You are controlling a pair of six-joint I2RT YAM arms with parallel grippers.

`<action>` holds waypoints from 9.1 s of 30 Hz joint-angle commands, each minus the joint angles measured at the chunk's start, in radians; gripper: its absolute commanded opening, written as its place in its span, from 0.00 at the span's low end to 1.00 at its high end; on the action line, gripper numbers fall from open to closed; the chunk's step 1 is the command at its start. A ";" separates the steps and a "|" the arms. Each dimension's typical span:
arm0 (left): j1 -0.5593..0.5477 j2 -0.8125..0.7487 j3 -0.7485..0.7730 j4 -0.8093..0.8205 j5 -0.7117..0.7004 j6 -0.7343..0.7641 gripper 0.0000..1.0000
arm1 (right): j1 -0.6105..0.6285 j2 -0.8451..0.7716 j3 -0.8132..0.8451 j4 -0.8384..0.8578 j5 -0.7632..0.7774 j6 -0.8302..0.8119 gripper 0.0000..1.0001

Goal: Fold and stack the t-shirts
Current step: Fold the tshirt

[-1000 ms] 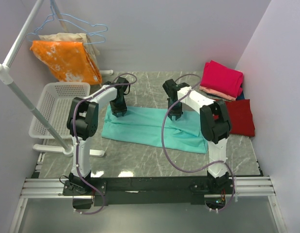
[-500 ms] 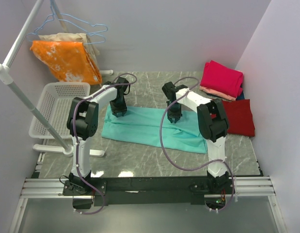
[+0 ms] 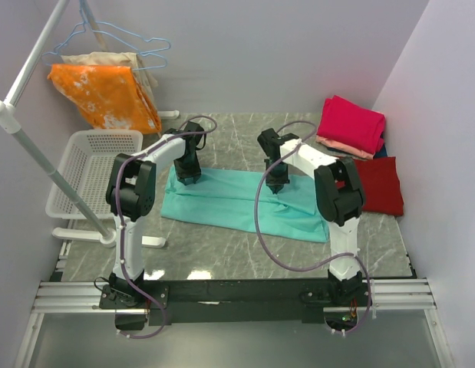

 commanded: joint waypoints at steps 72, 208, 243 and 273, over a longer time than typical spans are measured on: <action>0.080 0.119 0.175 -0.051 0.042 -0.009 0.43 | -0.339 0.234 0.565 -0.179 -0.013 -0.028 0.24; 0.050 0.058 0.106 -0.039 -0.050 0.008 0.44 | -0.368 -0.004 0.106 -0.015 -0.056 0.093 0.24; 0.051 0.093 0.147 -0.057 -0.050 0.026 0.45 | -0.498 -0.006 0.034 0.089 -0.098 0.079 0.29; 0.051 0.087 0.152 -0.059 -0.064 0.017 0.45 | -0.500 -0.090 0.204 0.040 -0.121 0.065 0.00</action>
